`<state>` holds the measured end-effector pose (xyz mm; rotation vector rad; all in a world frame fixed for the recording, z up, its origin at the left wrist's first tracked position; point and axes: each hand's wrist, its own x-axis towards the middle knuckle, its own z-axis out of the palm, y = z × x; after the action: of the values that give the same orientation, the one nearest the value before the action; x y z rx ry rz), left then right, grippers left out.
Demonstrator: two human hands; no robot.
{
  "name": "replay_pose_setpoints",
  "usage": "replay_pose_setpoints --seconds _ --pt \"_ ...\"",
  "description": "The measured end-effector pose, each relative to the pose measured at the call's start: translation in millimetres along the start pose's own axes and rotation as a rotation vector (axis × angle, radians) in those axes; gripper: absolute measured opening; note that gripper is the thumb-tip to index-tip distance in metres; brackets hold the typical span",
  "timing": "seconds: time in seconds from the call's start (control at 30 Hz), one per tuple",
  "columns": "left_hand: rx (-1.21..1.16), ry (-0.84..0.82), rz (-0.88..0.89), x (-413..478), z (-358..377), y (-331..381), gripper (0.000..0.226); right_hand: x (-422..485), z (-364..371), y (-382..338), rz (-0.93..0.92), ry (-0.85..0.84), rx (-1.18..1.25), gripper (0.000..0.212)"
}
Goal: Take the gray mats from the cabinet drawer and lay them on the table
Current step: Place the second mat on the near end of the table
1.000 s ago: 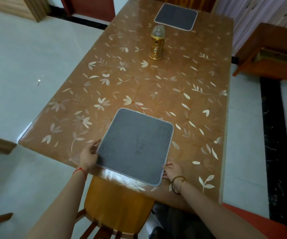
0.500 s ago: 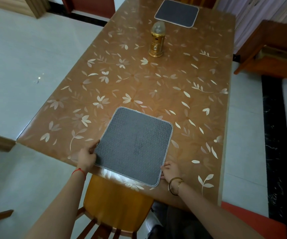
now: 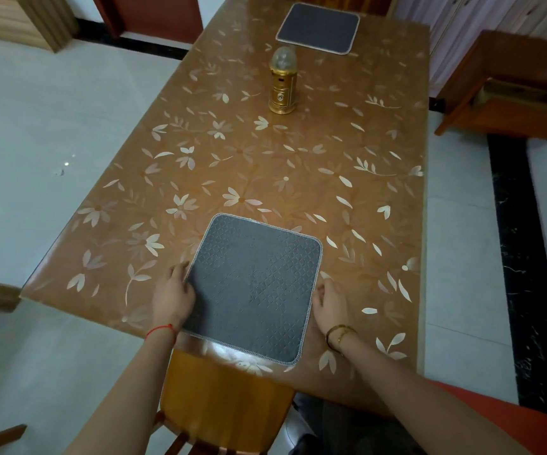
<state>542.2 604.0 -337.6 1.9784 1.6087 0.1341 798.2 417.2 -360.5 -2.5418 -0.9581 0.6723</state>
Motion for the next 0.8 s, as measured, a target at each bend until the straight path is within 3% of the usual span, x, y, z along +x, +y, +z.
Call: replay_pose_setpoints --seconds 0.17,0.3,0.57,0.8 --pt "0.141 -0.084 0.284 47 13 44 0.056 38 -1 -25 -0.155 -0.106 -0.083 0.048" --pt "0.243 -0.187 0.394 75 29 74 0.057 70 0 -46 -0.260 -0.211 -0.238 0.055" --pt "0.414 -0.249 0.259 104 46 83 0.057 102 11 -56 -0.361 -0.268 -0.358 0.055" --pt "0.319 -0.178 0.189 109 53 76 0.057 103 7 -28 -0.400 -0.239 -0.328 0.054"
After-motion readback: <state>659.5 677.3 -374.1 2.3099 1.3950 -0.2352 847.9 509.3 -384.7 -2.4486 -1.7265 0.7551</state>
